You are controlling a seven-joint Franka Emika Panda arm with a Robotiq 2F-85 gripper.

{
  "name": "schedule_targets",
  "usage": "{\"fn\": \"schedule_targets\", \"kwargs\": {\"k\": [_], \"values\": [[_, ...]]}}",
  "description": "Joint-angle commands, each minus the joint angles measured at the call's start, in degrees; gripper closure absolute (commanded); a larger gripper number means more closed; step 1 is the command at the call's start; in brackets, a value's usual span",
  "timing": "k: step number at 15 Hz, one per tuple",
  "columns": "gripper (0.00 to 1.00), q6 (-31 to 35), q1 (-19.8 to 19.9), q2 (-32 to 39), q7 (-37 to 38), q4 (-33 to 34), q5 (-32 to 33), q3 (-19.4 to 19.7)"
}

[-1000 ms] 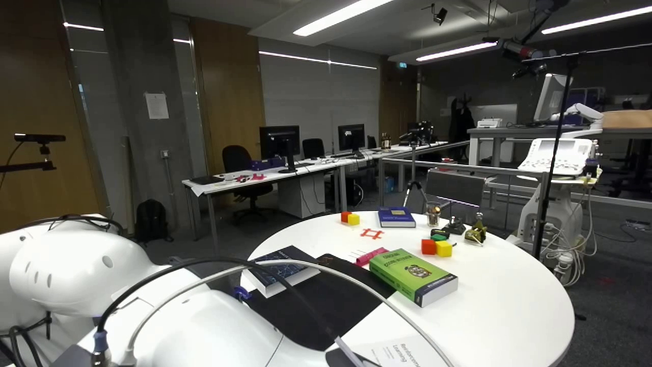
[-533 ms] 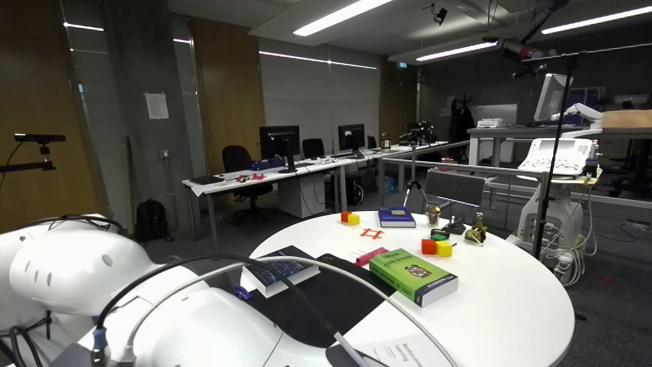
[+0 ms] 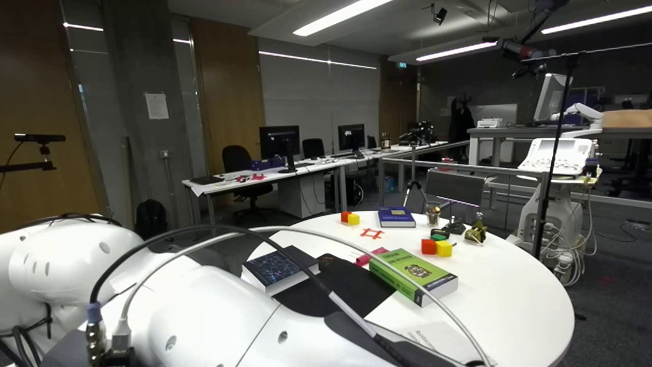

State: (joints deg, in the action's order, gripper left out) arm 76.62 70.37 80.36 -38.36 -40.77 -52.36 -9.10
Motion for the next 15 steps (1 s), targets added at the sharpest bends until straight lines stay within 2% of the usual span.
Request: {"fn": "schedule_targets", "kwargs": {"k": [1, 7, 15], "values": [[0.84, -2.88, 0.25, -6.46, 5.24, -3.46, -1.44, -1.27], [0.84, -3.39, -1.44, -14.24, 12.9, -9.97, 0.32, 0.14], [0.84, -1.66, -4.26, -25.76, 10.24, -23.61, 5.85, 0.33]]}}
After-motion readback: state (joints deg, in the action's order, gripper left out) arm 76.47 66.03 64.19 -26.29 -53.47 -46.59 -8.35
